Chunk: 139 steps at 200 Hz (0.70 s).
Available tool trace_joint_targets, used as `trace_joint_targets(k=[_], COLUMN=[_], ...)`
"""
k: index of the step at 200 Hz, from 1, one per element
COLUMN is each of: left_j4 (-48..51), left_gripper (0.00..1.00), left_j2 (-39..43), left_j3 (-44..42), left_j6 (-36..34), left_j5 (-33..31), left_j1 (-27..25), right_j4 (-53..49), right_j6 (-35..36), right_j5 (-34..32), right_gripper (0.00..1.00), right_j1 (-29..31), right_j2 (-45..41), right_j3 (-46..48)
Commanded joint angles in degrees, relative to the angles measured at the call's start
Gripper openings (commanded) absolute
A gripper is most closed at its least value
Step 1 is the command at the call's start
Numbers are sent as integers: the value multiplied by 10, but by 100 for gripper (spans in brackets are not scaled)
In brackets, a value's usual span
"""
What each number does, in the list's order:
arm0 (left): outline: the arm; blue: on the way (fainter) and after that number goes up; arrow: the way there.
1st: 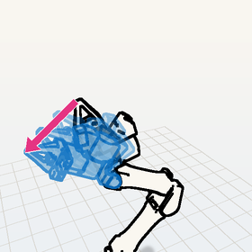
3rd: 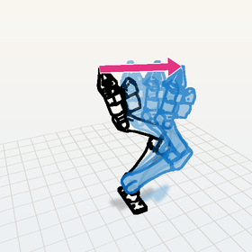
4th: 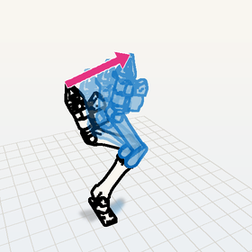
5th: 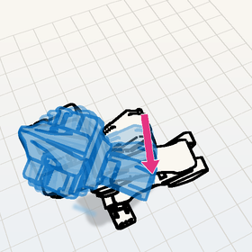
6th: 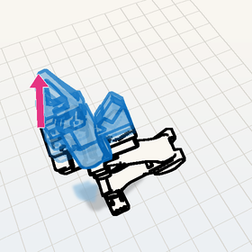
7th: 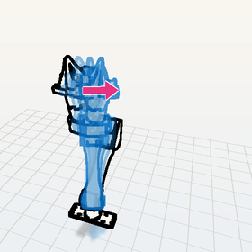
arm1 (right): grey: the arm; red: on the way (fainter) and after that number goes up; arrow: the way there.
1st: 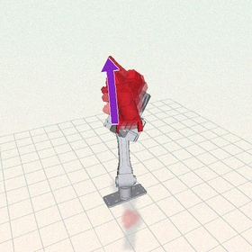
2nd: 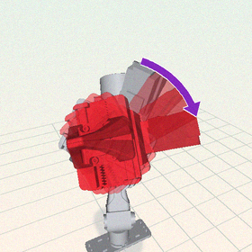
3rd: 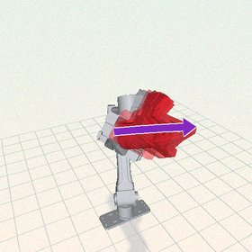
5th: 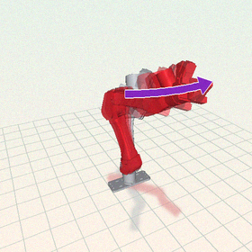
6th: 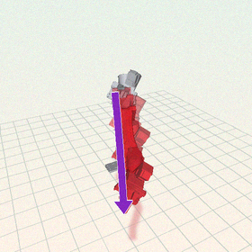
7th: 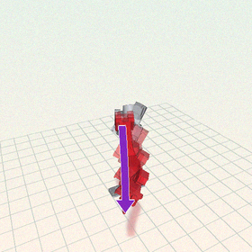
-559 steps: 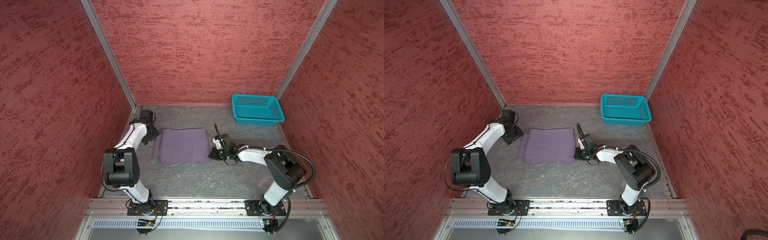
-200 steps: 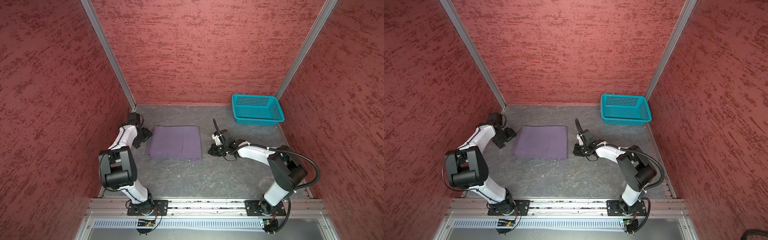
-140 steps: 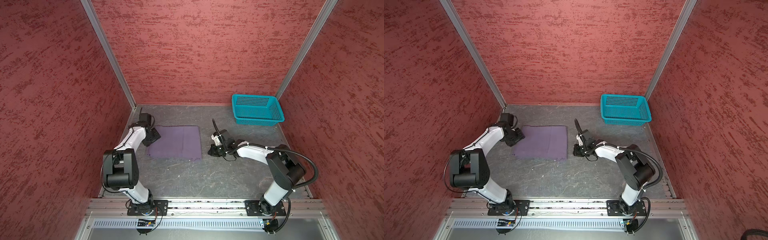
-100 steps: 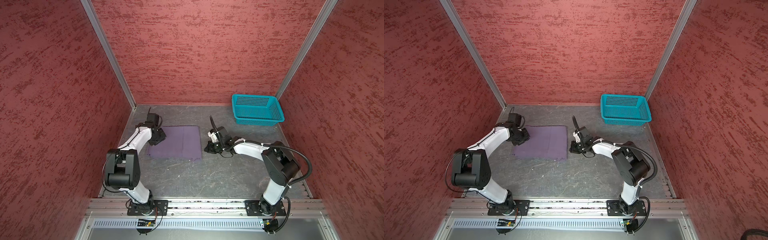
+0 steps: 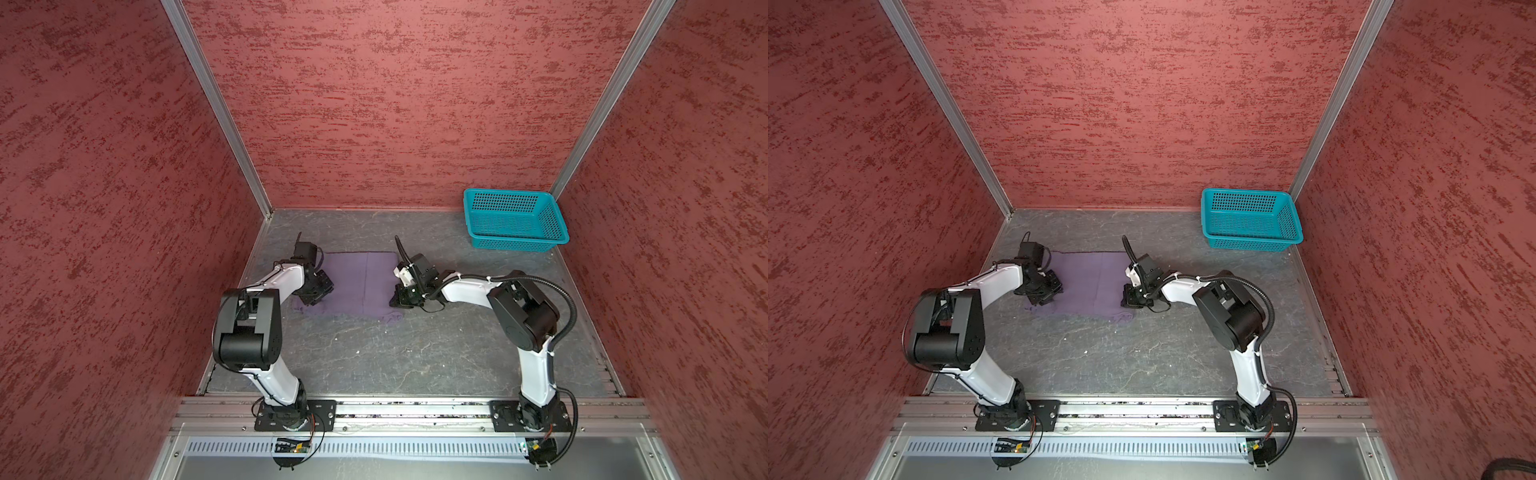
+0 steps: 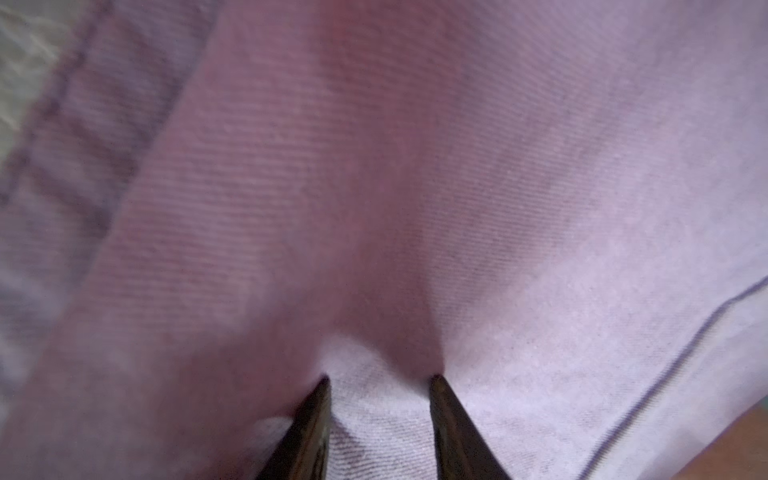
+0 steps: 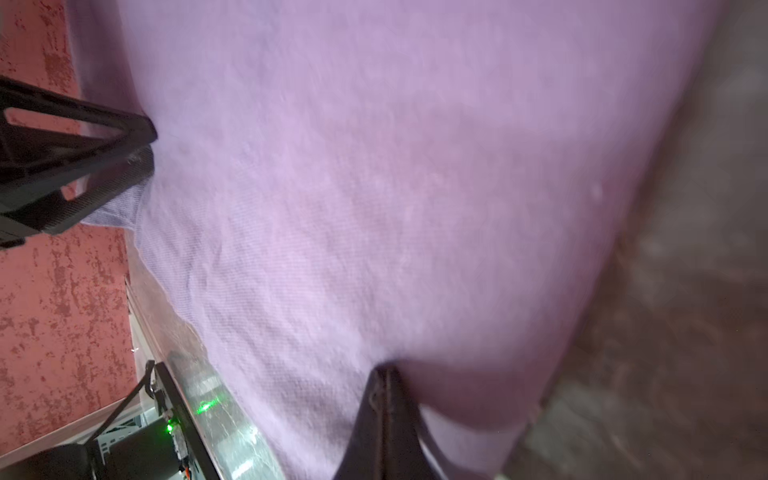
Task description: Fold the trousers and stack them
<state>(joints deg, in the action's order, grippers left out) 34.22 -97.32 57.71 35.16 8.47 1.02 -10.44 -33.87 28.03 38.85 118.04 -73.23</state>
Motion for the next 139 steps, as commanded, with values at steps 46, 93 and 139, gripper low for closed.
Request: trace_joint_targets(k=[46, 93, 139], left_j4=[-38, -51, -42], left_gripper=[43, 47, 55], left_j2=[-105, -146, -132], left_j3=[72, 135, 175], left_j6=[-11, 1, -4], left_j5=[-3, 0, -8], left_j1=[77, 122, 130], right_j4=[-98, -181, -266], right_j6=[53, 50, 45], right_j5=[-8, 1, 13], right_gripper=[0, 0, 0], right_j1=[-1, -8, -19], right_j2=[152, 289, 392], right_j3=[-212, -471, -719])
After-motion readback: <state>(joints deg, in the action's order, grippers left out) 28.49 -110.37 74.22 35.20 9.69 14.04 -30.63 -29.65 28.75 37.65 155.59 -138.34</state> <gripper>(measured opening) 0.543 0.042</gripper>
